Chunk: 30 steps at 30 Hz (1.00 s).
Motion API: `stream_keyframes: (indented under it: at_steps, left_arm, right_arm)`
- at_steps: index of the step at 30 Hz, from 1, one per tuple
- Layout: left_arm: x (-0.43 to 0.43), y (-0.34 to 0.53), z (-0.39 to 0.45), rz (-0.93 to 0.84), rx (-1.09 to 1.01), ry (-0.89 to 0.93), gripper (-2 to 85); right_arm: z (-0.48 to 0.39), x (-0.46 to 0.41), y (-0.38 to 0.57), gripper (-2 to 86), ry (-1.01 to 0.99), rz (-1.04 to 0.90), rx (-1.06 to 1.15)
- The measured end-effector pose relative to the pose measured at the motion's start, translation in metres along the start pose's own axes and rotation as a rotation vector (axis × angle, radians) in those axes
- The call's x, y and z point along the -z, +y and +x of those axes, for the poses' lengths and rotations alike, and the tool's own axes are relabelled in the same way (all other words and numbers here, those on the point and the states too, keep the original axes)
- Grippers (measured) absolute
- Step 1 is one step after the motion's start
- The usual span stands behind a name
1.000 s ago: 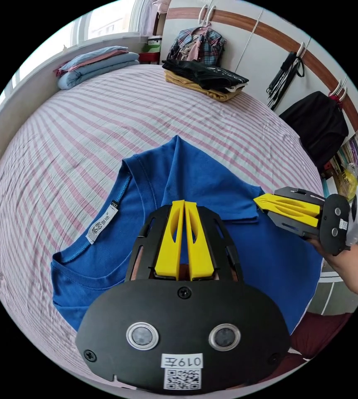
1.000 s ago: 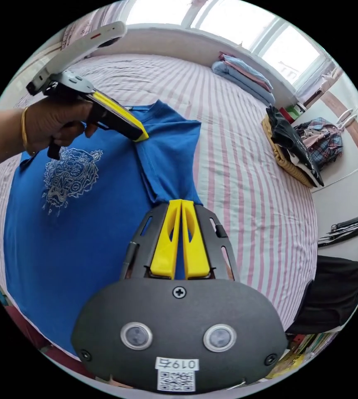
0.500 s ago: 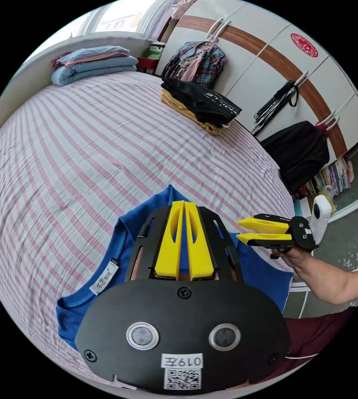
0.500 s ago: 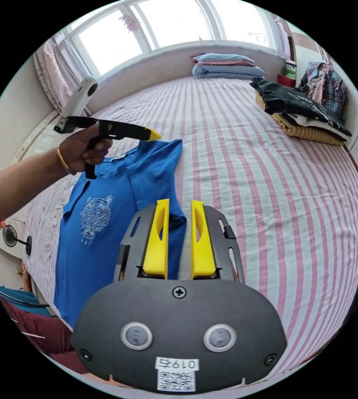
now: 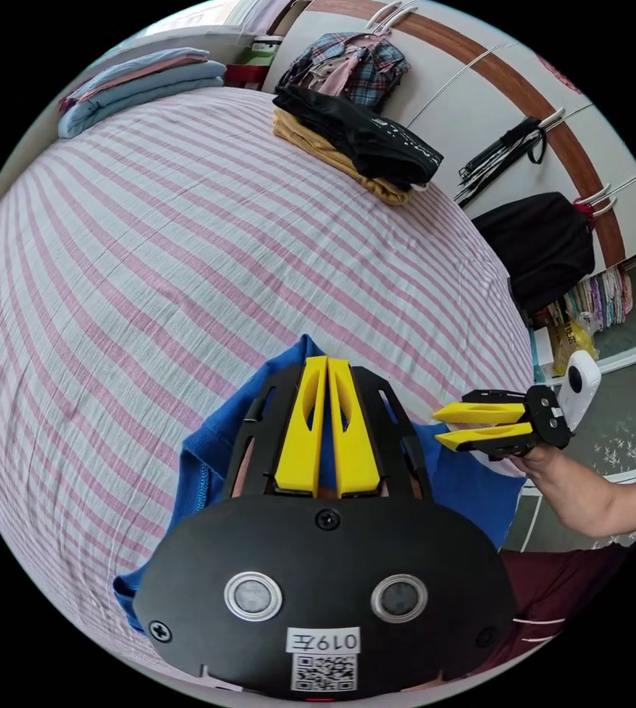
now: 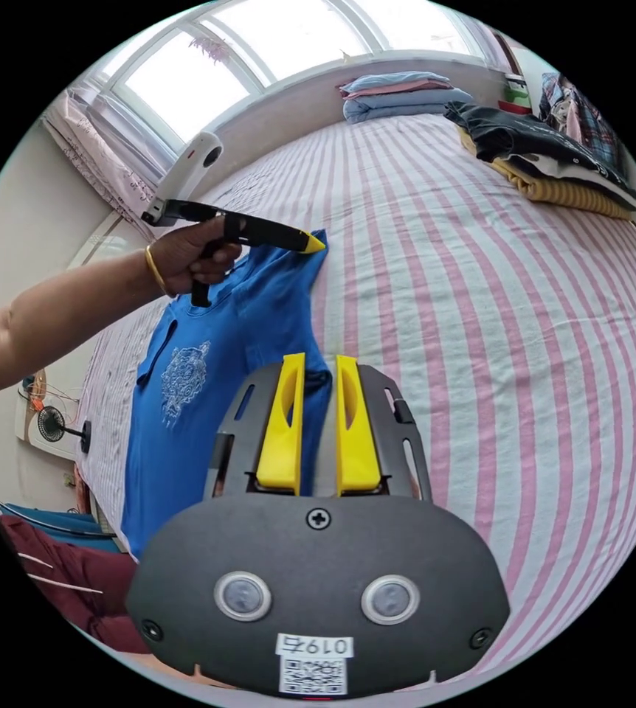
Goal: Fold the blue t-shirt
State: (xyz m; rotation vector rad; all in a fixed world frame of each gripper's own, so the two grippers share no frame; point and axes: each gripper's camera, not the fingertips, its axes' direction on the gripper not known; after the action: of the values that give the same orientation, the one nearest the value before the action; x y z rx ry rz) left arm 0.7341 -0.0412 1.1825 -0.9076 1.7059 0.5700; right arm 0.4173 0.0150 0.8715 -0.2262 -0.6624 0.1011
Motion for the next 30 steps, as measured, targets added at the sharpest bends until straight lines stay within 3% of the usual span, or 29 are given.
stream_keyframes:
  at_steps: [7, 12, 17, 22, 24, 27, 30]
  left_arm:
    - [0.008, -0.022, 0.002, 0.039, 0.005, -0.040, 0.6]
    - [0.012, -0.030, 0.005, 0.095, 0.043, -0.082, 0.6]
    - [0.026, -0.039, 0.003, 0.103, 0.028, -0.052, 0.7]
    - [0.044, -0.036, 0.008, 0.194, -0.002, 0.004, 0.7]
    - [0.037, -0.037, 0.016, 0.153, -0.052, 0.058, 0.7]
    - [0.019, -0.037, 0.022, 0.026, -0.096, -0.002, 0.8]
    - [0.022, -0.033, 0.014, 0.040, -0.055, 0.029, 0.9]
  right_arm:
    - [0.011, 0.009, 0.001, -0.4, 0.030, 0.024, 0.023]
    - [0.012, 0.005, 0.009, 0.2, 0.030, 0.009, -0.027]
    - [0.003, 0.021, -0.002, 7.0, 0.096, 0.044, -0.004]
    - [-0.035, 0.030, -0.018, 1.4, 0.121, 0.085, 0.131]
    - [-0.048, 0.026, -0.023, 0.2, 0.138, 0.086, 0.158]
    - [-0.059, 0.008, -0.031, -0.4, 0.112, -0.006, 0.163]
    - [-0.073, -0.001, -0.031, -0.5, 0.119, -0.092, 0.188]
